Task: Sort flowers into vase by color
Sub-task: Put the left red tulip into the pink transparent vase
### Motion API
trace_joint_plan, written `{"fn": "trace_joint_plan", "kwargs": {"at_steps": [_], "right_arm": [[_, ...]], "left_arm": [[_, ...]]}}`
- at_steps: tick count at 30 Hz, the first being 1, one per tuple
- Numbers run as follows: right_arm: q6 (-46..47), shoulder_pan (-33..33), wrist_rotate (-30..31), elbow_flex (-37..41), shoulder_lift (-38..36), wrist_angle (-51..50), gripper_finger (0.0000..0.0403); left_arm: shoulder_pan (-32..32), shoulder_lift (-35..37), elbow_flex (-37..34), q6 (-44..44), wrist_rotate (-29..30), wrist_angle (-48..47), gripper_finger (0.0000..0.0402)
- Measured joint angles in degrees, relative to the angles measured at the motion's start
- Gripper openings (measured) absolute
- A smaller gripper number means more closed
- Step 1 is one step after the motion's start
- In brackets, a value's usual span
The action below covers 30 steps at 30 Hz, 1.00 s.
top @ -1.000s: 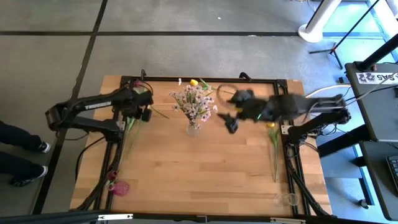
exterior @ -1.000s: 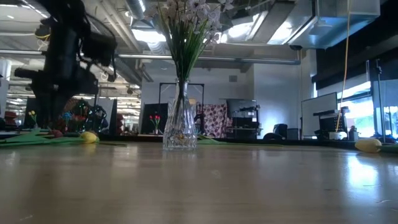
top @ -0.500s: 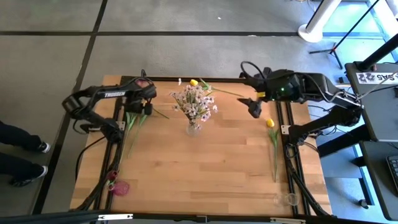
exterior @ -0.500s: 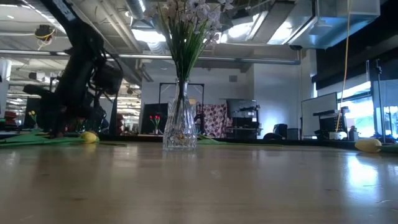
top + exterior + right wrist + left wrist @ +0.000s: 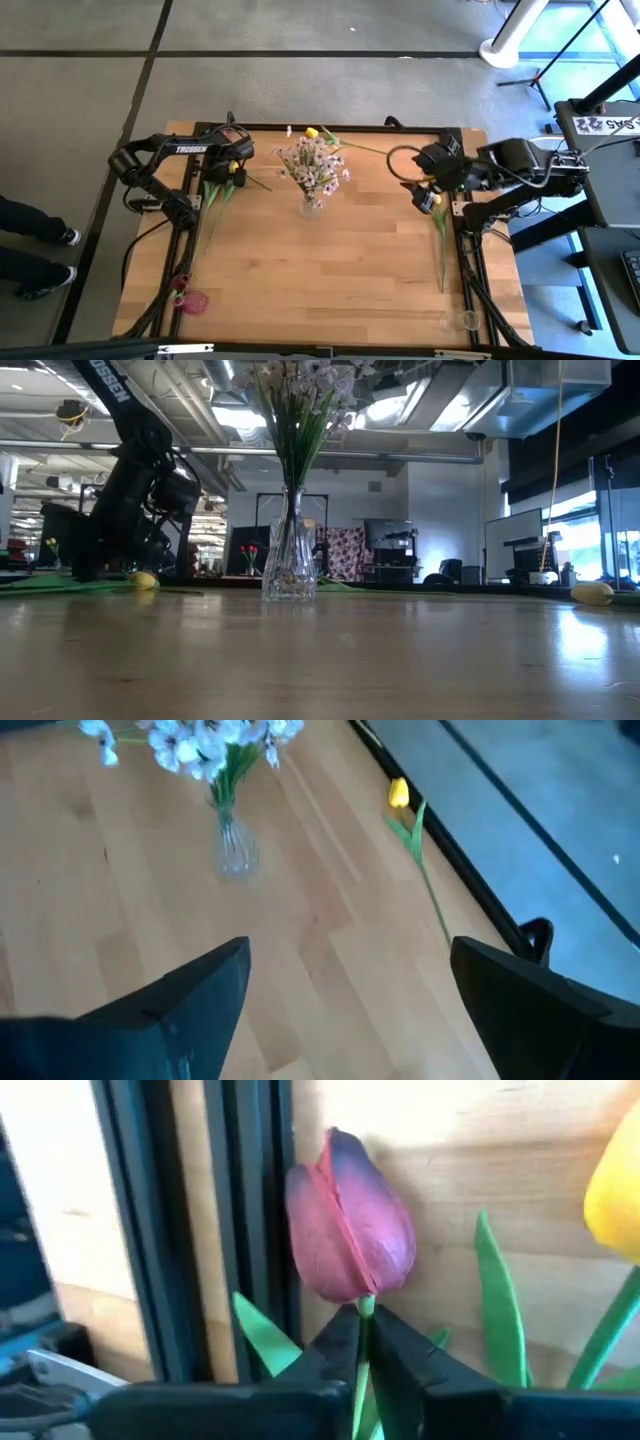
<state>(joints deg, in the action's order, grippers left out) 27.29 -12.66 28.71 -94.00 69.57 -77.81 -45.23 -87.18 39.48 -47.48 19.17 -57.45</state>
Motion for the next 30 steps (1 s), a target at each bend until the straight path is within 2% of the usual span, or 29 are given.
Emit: {"fn": "trace_joint_plan", "kwargs": {"at_steps": [4, 8, 12, 16, 21, 24, 30], "right_arm": [[3.45, -2.94, 1.90, 1.19, -0.07, 0.06, 0.0344], [5.03, -3.99, 4.04, 1.19, -0.09, 1.54, 0.0344], [7.23, -3.85, 9.39, 1.17, -0.07, 5.44, 0.0344], [6.33, -3.83, 12.20, 2.09, 0.38, 12.47, 0.0344], [4.83, -3.83, 17.47, 5.58, 0.80, 22.97, 0.0344], [6.05, -3.83, 19.55, 8.25, 1.17, 28.72, 0.0344], [15.35, -3.83, 18.79, 13.04, 2.09, 32.96, 0.0344]], "left_arm": [[3.22, 4.43, 0.00, -0.08, 1.06, -0.44, 0.0006], [8.75, 13.79, 1.74, -1.42, -0.20, -1.38, 0.0004], [17.33, 27.23, 7.48, -1.40, -0.17, -1.89, 0.0002], [27.17, 40.68, 14.20, -0.36, 2.22, -0.59, 0.0002], [39.51, 53.16, 18.64, 1.00, 2.42, 2.26, 0.0001], [45.59, 57.72, 18.86, 4.71, -2.77, 8.35, 0.0001], [53.41, 59.62, 18.84, 14.47, -22.33, 26.96, 0.0001]]}}
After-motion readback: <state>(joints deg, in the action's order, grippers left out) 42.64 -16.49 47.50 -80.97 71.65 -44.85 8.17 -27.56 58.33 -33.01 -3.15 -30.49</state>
